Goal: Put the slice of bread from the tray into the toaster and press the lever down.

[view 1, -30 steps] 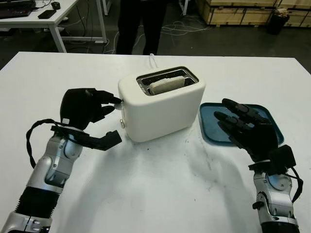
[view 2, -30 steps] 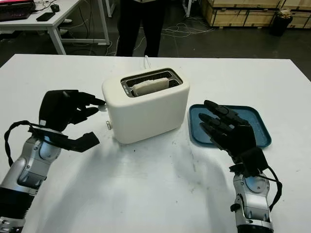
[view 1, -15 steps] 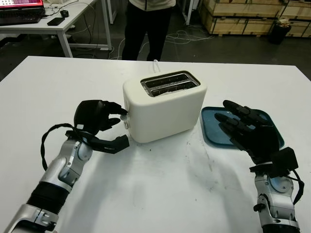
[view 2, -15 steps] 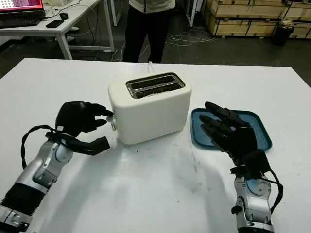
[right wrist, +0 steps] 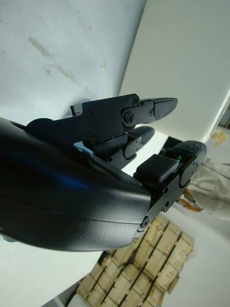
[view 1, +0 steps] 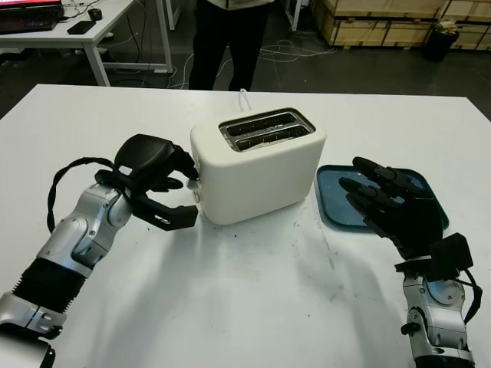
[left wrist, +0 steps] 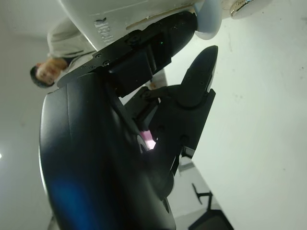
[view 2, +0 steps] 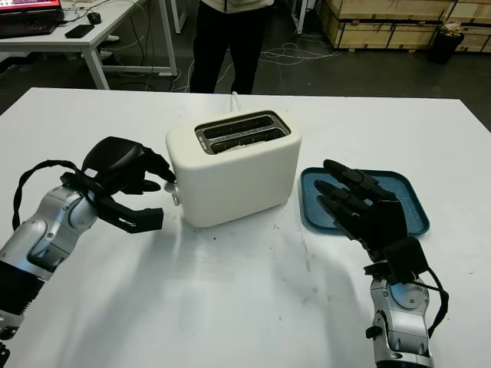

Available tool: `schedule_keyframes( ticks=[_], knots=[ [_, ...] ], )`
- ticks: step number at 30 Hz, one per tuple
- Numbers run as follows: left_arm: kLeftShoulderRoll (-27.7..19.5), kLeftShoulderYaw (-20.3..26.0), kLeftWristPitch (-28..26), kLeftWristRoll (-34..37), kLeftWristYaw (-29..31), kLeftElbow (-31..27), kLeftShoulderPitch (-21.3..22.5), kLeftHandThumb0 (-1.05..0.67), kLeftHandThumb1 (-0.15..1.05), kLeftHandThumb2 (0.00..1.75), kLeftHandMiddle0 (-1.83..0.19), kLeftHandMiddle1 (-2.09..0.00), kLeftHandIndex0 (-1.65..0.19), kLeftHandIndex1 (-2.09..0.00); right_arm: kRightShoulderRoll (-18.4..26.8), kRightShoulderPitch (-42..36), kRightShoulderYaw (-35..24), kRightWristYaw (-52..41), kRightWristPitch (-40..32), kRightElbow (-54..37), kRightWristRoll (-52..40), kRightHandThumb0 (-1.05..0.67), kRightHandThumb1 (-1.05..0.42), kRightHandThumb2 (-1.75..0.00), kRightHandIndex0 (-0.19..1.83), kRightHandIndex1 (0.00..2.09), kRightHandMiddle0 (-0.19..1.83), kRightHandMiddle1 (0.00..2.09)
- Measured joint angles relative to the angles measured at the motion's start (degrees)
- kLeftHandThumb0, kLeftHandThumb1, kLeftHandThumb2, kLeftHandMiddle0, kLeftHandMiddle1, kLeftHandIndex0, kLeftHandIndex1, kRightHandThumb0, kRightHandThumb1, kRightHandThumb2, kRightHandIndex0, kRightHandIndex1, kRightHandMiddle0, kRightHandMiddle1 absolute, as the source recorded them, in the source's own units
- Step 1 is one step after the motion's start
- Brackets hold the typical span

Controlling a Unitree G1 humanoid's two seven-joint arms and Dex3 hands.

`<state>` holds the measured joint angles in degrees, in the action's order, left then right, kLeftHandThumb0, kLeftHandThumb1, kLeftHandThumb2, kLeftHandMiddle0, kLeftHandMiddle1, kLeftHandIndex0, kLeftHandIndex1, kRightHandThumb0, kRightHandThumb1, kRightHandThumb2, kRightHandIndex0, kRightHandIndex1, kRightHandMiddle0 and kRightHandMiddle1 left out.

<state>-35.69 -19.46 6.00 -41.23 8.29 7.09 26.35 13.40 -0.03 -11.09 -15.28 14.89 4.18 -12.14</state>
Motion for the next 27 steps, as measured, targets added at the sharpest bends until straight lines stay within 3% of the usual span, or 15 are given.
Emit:
schedule_keyframes(
  ticks=[9, 17, 19, 21, 22, 23, 25, 27],
  knots=[
    [0.13, -0.13, 0.55, -0.18, 0.21, -0.13, -0.01, -0.22, 0.71, 0.0, -1.11, -0.89, -1.39, -0.02, 0.0, 0.0, 0.0, -0.07, 0.0, 0.0, 0.03, -0.27, -0.92, -0.1, 0.82, 0.0, 0.76, 0.01],
    [0.42, -0.11, -0.84, -1.19, -0.06, -3.27, -2.45, -0.28, 0.76, 0.01, -1.12, -0.76, -1.35, 0.0, 0.04, -1.37, -0.25, -0.1, -0.01, -1.17, -0.02, -0.27, -0.92, -0.1, 0.82, 0.0, 0.76, 0.0],
    [1.4, 0.34, -1.66, -0.84, -1.11, -4.62, -4.2, -0.22, 0.75, 0.0, -1.08, -0.9, -1.34, -0.01, 0.14, -2.46, -0.51, -0.19, -0.03, -2.27, -0.04, -0.26, -0.92, -0.1, 0.82, 0.0, 0.76, 0.0],
    [3.67, 1.32, -3.05, -0.02, -4.66, -5.36, -7.0, -0.16, 0.72, 0.0, -1.02, -1.16, -1.34, -0.01, 0.18, -3.56, -0.8, -0.23, -0.33, -3.35, -0.18, -0.26, -0.92, -0.11, 0.83, 0.01, 0.77, 0.0],
    [5.31, 1.73, -3.94, 0.43, -7.47, -5.42, -8.71, -0.17, 0.75, 0.01, -0.94, -1.38, -1.34, 0.0, 0.2, -4.04, -0.88, -0.26, -0.48, -3.78, -0.26, -0.27, -0.92, -0.11, 0.83, 0.01, 0.77, 0.0],
    [6.96, 2.04, -4.66, 0.97, -9.96, -5.28, -10.22, -0.2, 0.77, 0.02, -0.91, -1.46, -1.33, 0.0, 0.2, -4.42, -0.94, -0.28, -0.5, -3.98, -0.26, -0.28, -0.92, -0.11, 0.84, 0.01, 0.77, 0.01],
    [10.95, 2.12, -5.61, 1.56, -16.28, -3.28, -12.28, -0.18, 0.8, 0.03, -0.85, -1.34, -1.32, 0.0, 0.24, -4.93, -1.0, -0.27, -0.51, -3.99, -0.13, -0.29, -0.92, -0.12, 0.83, 0.01, 0.77, 0.0],
    [14.54, 2.12, -5.64, 1.95, -21.88, 0.21, -13.13, -0.16, 0.82, 0.02, -0.85, -1.39, -1.25, 0.0, 0.35, -5.03, -1.0, -0.37, -0.51, -3.99, -0.08, -0.29, -0.92, -0.13, 0.84, 0.01, 0.77, 0.0]
  ],
)
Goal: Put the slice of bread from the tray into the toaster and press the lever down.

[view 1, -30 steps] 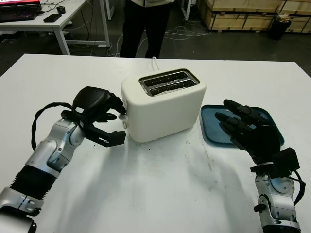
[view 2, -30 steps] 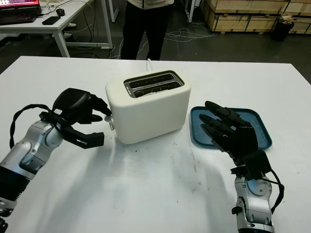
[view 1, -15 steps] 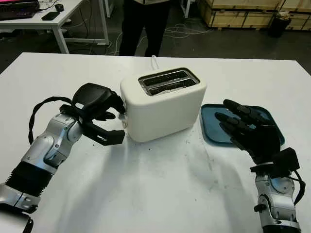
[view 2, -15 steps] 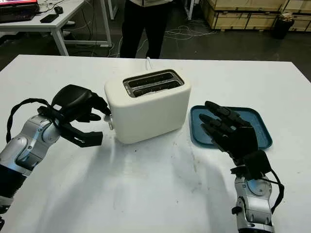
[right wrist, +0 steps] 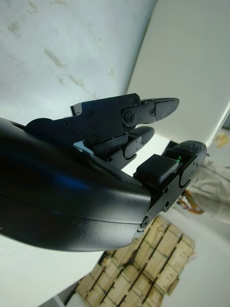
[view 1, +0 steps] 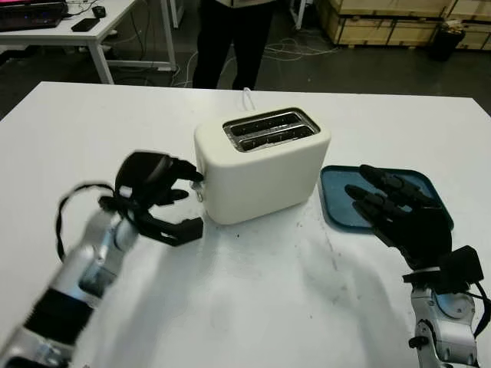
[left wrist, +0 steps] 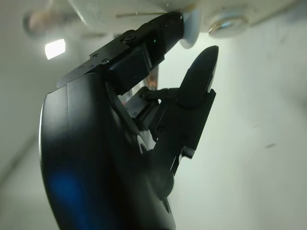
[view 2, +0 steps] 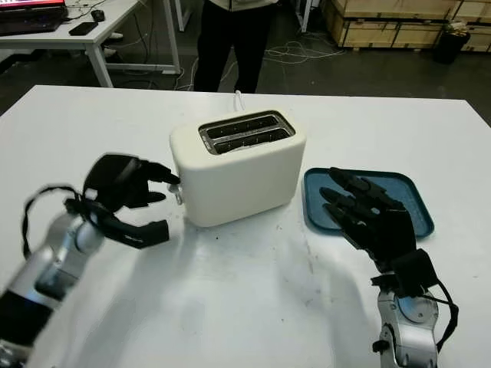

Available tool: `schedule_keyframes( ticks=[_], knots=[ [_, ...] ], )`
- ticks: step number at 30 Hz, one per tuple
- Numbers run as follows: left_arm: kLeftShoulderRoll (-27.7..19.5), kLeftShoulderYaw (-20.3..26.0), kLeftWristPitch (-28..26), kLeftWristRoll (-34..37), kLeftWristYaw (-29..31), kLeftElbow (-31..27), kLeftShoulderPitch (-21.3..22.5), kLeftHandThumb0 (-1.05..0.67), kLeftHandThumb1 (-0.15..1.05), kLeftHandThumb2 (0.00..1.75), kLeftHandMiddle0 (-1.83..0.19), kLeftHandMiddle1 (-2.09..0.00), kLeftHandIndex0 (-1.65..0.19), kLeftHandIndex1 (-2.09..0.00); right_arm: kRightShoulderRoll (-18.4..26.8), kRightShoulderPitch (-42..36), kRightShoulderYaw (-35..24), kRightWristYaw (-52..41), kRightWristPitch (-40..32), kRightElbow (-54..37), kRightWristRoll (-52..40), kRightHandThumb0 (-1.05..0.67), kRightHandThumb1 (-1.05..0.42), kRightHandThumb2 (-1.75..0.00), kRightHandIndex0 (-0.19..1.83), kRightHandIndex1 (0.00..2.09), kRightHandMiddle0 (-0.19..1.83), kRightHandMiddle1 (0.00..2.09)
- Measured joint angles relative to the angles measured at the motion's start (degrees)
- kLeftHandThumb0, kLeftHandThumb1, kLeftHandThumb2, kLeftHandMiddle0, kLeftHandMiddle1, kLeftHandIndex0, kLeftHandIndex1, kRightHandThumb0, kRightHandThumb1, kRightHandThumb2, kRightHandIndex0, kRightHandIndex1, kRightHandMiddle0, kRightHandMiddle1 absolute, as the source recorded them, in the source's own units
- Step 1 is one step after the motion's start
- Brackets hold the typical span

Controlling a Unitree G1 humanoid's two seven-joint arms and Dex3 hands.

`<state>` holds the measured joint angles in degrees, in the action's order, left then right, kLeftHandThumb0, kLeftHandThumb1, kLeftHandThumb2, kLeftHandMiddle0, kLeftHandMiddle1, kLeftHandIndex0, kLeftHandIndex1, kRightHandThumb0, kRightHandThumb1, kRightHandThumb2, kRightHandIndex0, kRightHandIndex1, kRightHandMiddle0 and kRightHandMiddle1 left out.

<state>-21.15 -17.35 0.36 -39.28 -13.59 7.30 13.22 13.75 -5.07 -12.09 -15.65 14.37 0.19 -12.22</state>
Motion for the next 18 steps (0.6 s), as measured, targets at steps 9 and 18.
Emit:
schedule_keyframes(
  ticks=[9, 18],
  knots=[
    [4.99, -0.01, 1.88, 2.59, -10.02, 6.4, -0.94, -0.21, 0.84, 0.02, -0.79, -1.46, -1.33, -0.06, 1.2, 0.06, 0.13, -0.77, -0.01, 0.04, 0.06, -0.32, -0.92, -0.13, 0.84, 0.0, 0.78, 0.0],
    [4.57, -0.01, 3.66, 4.79, -10.24, 7.65, -0.67, -0.12, 0.82, 0.01, -0.84, -1.33, -1.23, -0.03, 1.19, 0.09, 1.04, -0.81, -0.56, 0.04, 0.11, -0.3, -0.92, -0.13, 0.83, 0.0, 0.79, 0.0]
  ],
)
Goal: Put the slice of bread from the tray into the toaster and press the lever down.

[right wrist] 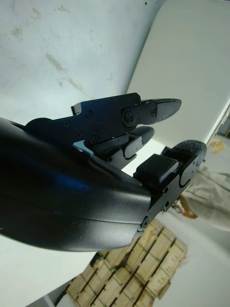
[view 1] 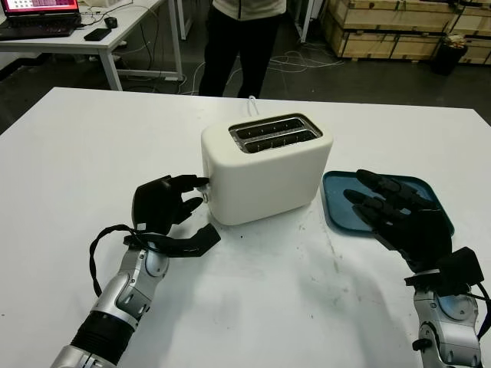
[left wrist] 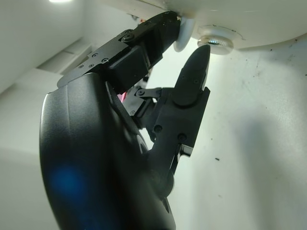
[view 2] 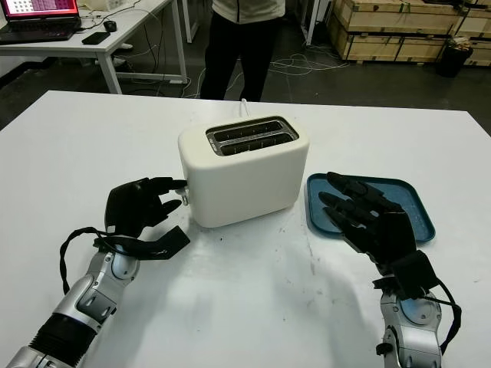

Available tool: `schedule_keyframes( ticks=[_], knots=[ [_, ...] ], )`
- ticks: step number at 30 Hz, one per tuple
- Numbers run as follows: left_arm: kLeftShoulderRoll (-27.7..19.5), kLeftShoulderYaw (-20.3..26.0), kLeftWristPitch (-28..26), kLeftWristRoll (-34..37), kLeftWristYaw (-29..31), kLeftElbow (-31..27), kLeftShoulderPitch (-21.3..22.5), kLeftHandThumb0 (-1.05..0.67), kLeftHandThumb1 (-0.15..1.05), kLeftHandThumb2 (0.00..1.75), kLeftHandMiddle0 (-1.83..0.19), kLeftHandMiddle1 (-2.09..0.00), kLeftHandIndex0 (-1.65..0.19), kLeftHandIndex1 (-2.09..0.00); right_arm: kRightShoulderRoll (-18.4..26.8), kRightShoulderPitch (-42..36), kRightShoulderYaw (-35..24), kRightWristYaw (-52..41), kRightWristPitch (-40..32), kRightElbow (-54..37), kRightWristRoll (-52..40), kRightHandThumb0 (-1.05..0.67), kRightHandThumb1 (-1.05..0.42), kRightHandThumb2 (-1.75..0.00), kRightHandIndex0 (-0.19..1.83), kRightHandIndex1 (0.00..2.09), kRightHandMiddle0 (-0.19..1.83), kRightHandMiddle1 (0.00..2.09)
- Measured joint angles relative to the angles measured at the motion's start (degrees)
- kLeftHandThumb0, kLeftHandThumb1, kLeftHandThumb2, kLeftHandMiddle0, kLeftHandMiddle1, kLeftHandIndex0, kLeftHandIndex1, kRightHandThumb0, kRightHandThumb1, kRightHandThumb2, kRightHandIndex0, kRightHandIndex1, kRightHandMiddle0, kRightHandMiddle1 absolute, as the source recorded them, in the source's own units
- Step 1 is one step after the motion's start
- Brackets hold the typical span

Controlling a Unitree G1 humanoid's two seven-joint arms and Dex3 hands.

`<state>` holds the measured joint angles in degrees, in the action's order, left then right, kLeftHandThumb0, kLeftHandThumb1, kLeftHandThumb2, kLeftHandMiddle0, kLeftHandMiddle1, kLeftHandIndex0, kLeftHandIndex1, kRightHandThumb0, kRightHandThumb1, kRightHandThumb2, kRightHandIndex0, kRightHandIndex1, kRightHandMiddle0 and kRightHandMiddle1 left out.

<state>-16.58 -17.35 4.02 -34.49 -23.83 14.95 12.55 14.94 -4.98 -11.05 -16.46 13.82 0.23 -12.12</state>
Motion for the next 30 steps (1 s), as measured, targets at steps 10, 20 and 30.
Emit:
schedule_keyframes(
  ticks=[10, 20, 30],
  knots=[
    [-4.64, -0.16, -1.74, -0.74, 3.91, -3.9, 1.52, -0.14, 0.74, 0.0, -0.97, -1.27, -1.35, -0.07, 0.0, -0.02, 0.21, 0.11, 0.0, 0.0, 0.0, -0.3, -0.92, -0.14, 0.85, 0.01, 0.8, 0.01],
    [-9.79, -2.29, -10.67, -6.46, 24.81, -10.52, 9.2, -0.13, 0.69, 0.0, -1.16, -1.07, -1.39, -0.07, 0.0, -0.03, 0.21, 0.09, 0.01, 0.0, 0.01, -0.28, -0.92, -0.21, 0.86, 0.01, 0.81, 0.0],
    [-10.55, -4.66, -13.31, -10.57, 32.91, -11.21, 13.4, -0.15, 0.68, 0.01, -1.04, -1.31, -1.46, -0.09, 0.0, -0.05, 0.17, 0.09, 0.03, -0.01, 0.39, -0.27, -0.92, -0.21, 0.88, 0.01, 0.82, 0.0]
  ],
)
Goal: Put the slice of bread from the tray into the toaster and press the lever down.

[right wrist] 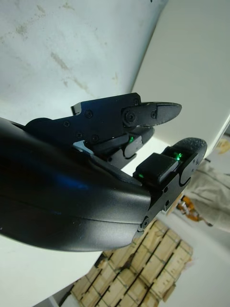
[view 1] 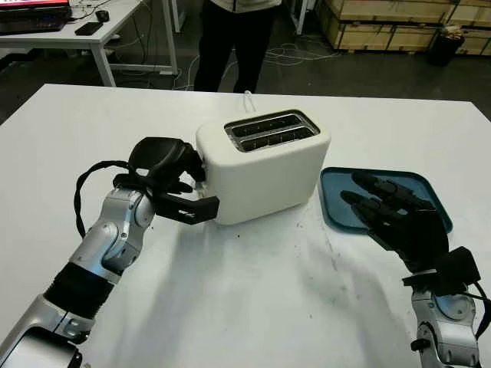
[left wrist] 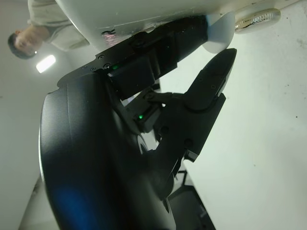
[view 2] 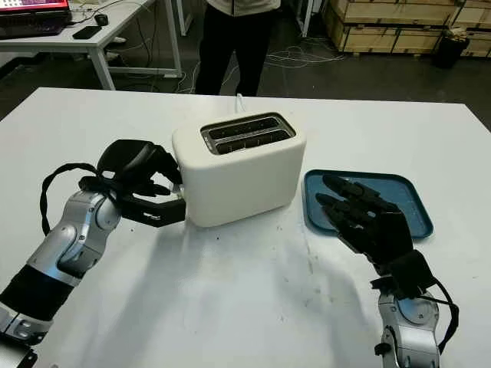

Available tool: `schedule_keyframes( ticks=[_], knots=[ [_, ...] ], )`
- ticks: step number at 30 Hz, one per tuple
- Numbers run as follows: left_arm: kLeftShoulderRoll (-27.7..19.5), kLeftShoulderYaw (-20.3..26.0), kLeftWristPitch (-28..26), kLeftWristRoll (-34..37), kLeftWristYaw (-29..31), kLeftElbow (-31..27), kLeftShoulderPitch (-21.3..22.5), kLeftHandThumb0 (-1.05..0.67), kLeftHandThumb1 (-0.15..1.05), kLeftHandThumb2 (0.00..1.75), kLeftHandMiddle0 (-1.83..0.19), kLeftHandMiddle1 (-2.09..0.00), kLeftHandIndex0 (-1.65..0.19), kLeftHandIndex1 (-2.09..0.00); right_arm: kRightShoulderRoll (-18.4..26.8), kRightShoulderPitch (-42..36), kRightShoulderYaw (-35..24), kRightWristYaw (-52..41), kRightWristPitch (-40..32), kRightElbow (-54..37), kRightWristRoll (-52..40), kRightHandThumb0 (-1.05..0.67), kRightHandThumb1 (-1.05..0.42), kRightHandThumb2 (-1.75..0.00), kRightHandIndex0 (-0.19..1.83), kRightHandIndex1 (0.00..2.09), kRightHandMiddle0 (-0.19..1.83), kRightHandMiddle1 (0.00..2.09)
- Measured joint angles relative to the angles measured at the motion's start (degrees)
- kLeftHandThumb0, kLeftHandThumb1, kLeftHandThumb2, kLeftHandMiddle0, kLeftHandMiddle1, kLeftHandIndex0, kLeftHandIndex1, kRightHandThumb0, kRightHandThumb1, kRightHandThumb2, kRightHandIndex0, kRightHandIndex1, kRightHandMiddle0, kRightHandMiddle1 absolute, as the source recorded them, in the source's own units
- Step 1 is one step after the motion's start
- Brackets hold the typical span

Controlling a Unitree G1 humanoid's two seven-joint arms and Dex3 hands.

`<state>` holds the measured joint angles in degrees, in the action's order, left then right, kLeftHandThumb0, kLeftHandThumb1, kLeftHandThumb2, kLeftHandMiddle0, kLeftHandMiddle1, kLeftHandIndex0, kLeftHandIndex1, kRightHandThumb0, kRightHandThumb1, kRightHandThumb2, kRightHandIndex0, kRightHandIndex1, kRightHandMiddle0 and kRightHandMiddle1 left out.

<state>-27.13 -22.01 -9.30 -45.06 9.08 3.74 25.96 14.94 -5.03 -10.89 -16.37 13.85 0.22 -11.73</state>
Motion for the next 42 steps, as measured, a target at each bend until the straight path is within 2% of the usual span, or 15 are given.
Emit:
schedule_keyframes(
  ticks=[3, 7, 8, 10, 12, 15, 16, 19, 30, 38, 40, 42],
  knots=[
    [0.0, -0.03, -0.09, -0.51, 0.86, 0.0, 0.35, -0.17, 0.69, 0.01, -1.02, -1.28, -1.45, -0.08, 0.0, -0.01, -0.05, 0.0, 0.01, 0.0, 0.17, -0.28, -0.92, -0.21, 0.88, 0.01, 0.82, 0.0],
    [0.0, -0.23, -0.09, -1.33, 1.06, 0.0, 0.54, -0.18, 0.68, 0.0, -1.07, -1.53, -1.53, -0.19, 0.0, -0.26, -0.21, 0.0, 0.02, -0.07, 0.17, -0.27, -0.92, -0.21, 0.88, 0.01, 0.82, 0.0],
    [0.0, -0.29, -0.09, -1.38, 1.07, 0.0, 0.55, -0.17, 0.67, 0.0, -1.08, -1.53, -1.51, -0.19, 0.0, -0.41, -0.22, -0.02, 0.02, -0.16, 0.16, -0.27, -0.92, -0.21, 0.88, 0.01, 0.82, 0.0],
    [0.01, -0.36, -0.09, -1.55, 1.06, 0.0, 0.58, -0.15, 0.65, 0.0, -1.07, -1.4, -1.42, -0.16, 0.0, -0.95, -0.23, -0.05, 0.02, -0.62, 0.16, -0.27, -0.92, -0.21, 0.88, 0.01, 0.82, 0.0],
    [0.4, -0.37, -0.12, -1.88, 0.25, 0.55, 0.53, -0.14, 0.66, 0.0, -1.08, -1.42, -1.42, -0.17, 0.0, -1.58, -0.25, -0.06, 0.04, -0.76, 0.16, -0.27, -0.92, -0.21, 0.89, 0.01, 0.82, 0.0],
    [2.32, -0.38, -1.66, -2.46, -0.98, 2.54, 0.49, -0.07, 0.72, 0.0, -1.05, -0.94, -1.28, -0.06, 0.0, -2.12, -0.27, -0.1, 0.04, -0.76, 0.16, -0.25, -0.92, -0.21, 0.9, 0.01, 0.83, 0.01],
    [2.92, -0.38, -2.28, -2.66, -1.02, 3.13, 0.4, -0.08, 0.74, 0.01, -1.04, -0.84, -1.26, -0.04, 0.0, -2.12, -0.28, -0.09, 0.04, -0.76, 0.16, -0.25, -0.92, -0.21, 0.9, 0.01, 0.83, 0.01],
    [4.42, -0.39, -3.74, -3.85, -1.17, 4.2, 0.24, -0.03, 0.73, 0.0, -1.02, -0.75, -1.26, -0.03, 0.0, -2.12, -0.29, -0.1, 0.04, -0.76, 0.16, -0.24, -0.92, -0.22, 0.9, 0.01, 0.83, 0.0],
    [4.68, -0.39, -4.0, -4.24, -1.23, 4.34, 0.33, -0.04, 0.73, 0.01, -0.99, -0.71, -1.25, -0.02, -0.02, -2.1, -0.22, -0.07, 0.06, -0.55, 0.24, -0.23, -0.92, -0.22, 0.9, 0.01, 0.84, 0.0],
    [4.68, -0.39, -4.0, -4.23, -1.23, 4.34, 0.33, -0.11, 0.75, 0.01, -1.08, -0.75, -1.27, -0.02, -0.03, -1.98, -0.14, 0.09, 0.06, -0.24, 0.87, -0.22, -0.92, -0.22, 0.89, 0.0, 0.83, 0.0],
    [4.68, -0.39, -3.97, -4.19, -1.24, 4.34, 0.3, -0.1, 0.73, 0.0, -1.12, -0.86, -1.28, -0.02, -0.03, -1.91, -0.12, 0.08, 0.07, -0.01, 0.87, -0.22, -0.92, -0.22, 0.89, 0.0, 0.83, 0.0],
    [4.68, -0.39, -3.88, -4.08, -1.63, 4.34, 0.19, -0.13, 0.74, 0.01, -1.07, -1.1, -1.29, -0.02, -0.03, -1.75, -0.12, 0.08, 0.07, 0.0, 0.87, -0.22, -0.92, -0.22, 0.88, 0.0, 0.82, 0.0]
  ],
)
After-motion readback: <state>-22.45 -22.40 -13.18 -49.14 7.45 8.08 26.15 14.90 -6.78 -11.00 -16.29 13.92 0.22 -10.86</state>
